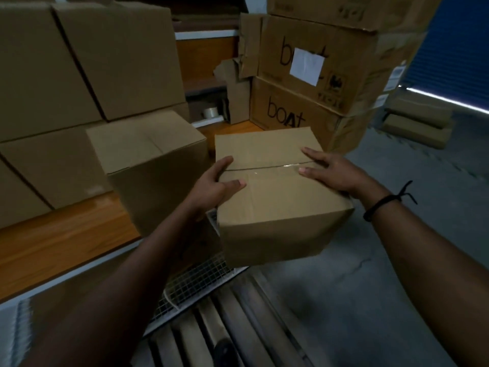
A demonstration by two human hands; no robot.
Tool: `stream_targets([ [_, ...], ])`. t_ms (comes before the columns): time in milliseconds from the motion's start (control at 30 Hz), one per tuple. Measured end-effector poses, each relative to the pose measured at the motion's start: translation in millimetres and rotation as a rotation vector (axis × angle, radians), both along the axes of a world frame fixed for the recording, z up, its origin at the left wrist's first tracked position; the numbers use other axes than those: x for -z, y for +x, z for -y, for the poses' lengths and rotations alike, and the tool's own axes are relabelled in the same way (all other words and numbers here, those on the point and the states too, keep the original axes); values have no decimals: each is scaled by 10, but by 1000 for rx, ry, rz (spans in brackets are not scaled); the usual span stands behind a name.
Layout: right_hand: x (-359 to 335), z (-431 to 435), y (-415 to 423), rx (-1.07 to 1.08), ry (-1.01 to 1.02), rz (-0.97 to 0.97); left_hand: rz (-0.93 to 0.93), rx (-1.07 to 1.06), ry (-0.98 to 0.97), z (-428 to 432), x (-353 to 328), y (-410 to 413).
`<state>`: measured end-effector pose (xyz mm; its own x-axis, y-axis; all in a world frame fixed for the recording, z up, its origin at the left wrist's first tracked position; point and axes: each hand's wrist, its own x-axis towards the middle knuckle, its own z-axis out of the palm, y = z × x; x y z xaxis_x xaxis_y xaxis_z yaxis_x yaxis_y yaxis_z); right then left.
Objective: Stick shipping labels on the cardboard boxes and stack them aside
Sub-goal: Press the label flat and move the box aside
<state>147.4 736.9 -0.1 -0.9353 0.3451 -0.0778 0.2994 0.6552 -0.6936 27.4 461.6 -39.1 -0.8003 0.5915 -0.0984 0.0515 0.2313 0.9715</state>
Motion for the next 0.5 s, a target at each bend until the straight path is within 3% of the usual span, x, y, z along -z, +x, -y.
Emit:
stream_targets([
  [500,-99,-1010,-1840,39,50,-36,-55,-123,78,-1182,112,-1735],
])
